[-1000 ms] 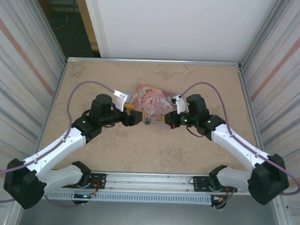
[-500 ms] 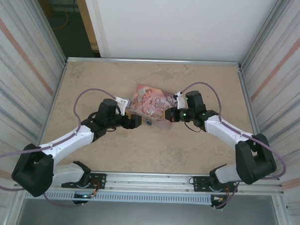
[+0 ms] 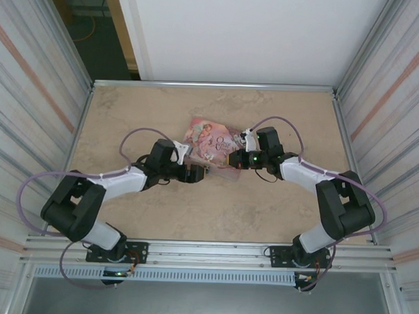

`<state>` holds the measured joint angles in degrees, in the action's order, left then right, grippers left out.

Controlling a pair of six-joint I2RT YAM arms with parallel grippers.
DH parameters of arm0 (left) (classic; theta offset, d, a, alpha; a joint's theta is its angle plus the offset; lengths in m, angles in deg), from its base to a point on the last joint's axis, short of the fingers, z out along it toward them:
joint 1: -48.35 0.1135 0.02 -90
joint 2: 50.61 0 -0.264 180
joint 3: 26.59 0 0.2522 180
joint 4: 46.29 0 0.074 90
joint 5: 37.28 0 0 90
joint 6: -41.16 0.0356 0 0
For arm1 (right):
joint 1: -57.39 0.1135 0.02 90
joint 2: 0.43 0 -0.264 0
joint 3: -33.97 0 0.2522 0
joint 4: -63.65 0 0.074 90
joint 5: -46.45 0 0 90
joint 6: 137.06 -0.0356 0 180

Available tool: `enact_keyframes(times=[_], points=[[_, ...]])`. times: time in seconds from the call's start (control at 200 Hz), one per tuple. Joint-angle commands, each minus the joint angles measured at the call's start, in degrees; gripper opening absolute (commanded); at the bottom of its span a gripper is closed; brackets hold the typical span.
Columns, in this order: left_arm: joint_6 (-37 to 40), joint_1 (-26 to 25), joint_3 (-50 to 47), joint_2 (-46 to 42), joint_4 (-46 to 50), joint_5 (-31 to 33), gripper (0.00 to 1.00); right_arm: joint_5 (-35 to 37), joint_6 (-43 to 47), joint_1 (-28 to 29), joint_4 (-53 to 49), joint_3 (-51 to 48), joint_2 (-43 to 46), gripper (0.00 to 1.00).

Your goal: Unlock the padlock with the key

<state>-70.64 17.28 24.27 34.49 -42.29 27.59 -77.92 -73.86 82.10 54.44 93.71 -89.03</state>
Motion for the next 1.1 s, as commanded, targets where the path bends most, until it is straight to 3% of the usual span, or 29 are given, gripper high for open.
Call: enact_keyframes(times=[0.0, 0.371, 0.691, 1.092], points=[[2.8, -1.0, 2.6, 1.7, -1.9, -1.1, 0.79, 0.7, -0.2, -0.4, -0.4, 0.8, -1.2, 0.00], [4.1, -2.1, 5.5, 7.7, -3.1, -0.4, 0.78, 1.7, -0.9, 0.5, -0.1, -1.0, -0.6, 0.00], [4.1, -2.6, 7.7, 13.2, -6.1, -0.1, 0.65, 4.3, -1.9, 2.7, 0.2, -1.3, -0.8, 0.00], [5.3, -2.7, 10.9, 16.9, -6.7, 5.3, 0.60, 6.4, -3.3, 3.1, 1.5, -1.3, -1.3, 0.00]])
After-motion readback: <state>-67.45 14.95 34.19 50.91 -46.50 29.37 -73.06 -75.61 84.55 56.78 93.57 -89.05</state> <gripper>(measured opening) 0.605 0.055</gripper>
